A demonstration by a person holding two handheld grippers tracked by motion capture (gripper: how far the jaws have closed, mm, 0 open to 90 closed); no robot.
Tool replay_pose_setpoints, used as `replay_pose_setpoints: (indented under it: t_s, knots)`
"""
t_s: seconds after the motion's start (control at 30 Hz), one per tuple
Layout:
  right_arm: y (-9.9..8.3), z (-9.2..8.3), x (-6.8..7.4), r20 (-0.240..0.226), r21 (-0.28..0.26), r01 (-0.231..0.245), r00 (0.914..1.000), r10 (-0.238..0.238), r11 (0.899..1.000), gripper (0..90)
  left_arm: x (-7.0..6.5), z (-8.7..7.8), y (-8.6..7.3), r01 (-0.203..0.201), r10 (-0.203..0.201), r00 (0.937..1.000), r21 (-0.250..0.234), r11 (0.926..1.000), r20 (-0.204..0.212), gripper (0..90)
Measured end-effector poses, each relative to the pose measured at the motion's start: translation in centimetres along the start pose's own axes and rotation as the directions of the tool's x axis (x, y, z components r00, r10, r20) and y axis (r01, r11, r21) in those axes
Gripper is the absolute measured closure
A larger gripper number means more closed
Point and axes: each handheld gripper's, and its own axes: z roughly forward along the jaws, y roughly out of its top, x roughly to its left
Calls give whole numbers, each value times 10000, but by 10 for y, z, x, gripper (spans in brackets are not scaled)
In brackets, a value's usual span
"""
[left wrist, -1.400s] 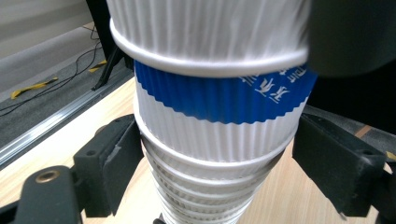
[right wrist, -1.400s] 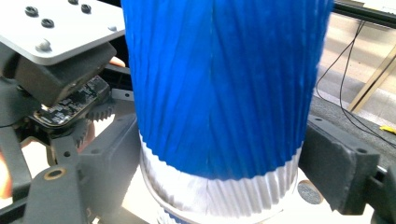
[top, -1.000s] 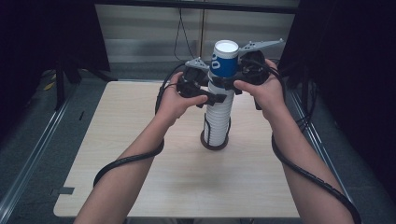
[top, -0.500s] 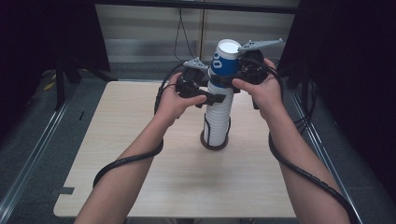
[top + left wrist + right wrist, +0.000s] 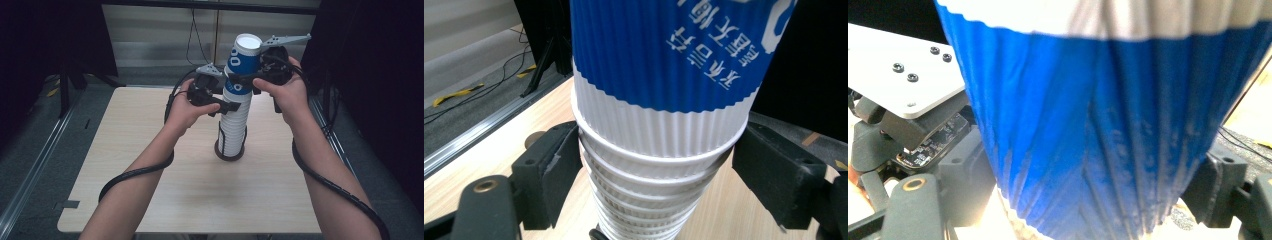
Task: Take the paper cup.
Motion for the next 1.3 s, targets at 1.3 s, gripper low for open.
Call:
replay_pose_setpoints:
  t_s: [1.3]
  knots:
    - [20,-21,-6,139,-727,-121,9998,131,9973,198,0,0,1,-14,13,10000,82,10000,92,197]
